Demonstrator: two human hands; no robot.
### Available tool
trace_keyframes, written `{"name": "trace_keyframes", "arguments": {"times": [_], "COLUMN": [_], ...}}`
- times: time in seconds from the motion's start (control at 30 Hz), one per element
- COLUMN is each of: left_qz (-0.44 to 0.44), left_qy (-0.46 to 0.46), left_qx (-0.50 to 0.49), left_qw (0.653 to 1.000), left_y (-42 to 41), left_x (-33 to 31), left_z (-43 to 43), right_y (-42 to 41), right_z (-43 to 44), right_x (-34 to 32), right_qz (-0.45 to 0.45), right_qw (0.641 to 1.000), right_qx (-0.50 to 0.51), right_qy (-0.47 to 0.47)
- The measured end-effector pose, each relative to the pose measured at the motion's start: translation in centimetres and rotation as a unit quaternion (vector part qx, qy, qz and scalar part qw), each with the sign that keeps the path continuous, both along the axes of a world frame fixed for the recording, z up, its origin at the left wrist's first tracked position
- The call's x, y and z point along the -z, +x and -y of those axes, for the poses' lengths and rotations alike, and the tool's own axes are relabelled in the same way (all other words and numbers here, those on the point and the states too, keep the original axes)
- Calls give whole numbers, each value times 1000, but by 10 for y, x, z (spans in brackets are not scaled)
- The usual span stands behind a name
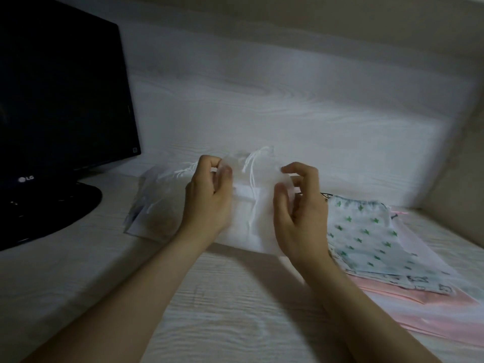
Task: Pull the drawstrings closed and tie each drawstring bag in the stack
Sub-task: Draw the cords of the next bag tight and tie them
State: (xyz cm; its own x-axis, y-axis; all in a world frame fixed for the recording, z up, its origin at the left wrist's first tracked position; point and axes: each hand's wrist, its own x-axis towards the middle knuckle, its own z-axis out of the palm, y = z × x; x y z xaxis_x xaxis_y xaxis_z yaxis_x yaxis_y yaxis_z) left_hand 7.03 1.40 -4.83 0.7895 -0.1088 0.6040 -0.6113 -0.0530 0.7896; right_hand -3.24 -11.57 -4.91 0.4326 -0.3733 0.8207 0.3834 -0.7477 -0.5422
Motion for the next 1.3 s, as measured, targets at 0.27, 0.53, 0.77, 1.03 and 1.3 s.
{"name": "trace_keyframes", "arguments": {"times": [0.27,0.53,0.77,1.03,1.3], "left_qz": [95,-56,-152,-128,21], "left_qy": [184,458,541,601,461], "left_qx": [-266,-318,-147,-217,-304], "left_qw": [941,828,814,759,834], "left_y": [23,42,50,68,64], "left_x": [0,5,9,30,29], "left_z": [-39,-54,-48,-57,-48], "right_y": [62,102,112,106,99], "right_z": [-15,-51,-65,-52,-52], "right_x": [5,17,45,42,43], "right_qz": [-110,-294,-346,-334,-373], "right_qw": [987,915,897,907,886], "right_qx": [-15,12,91,77,37], "right_qy": [-116,-278,-260,-243,-272]}}
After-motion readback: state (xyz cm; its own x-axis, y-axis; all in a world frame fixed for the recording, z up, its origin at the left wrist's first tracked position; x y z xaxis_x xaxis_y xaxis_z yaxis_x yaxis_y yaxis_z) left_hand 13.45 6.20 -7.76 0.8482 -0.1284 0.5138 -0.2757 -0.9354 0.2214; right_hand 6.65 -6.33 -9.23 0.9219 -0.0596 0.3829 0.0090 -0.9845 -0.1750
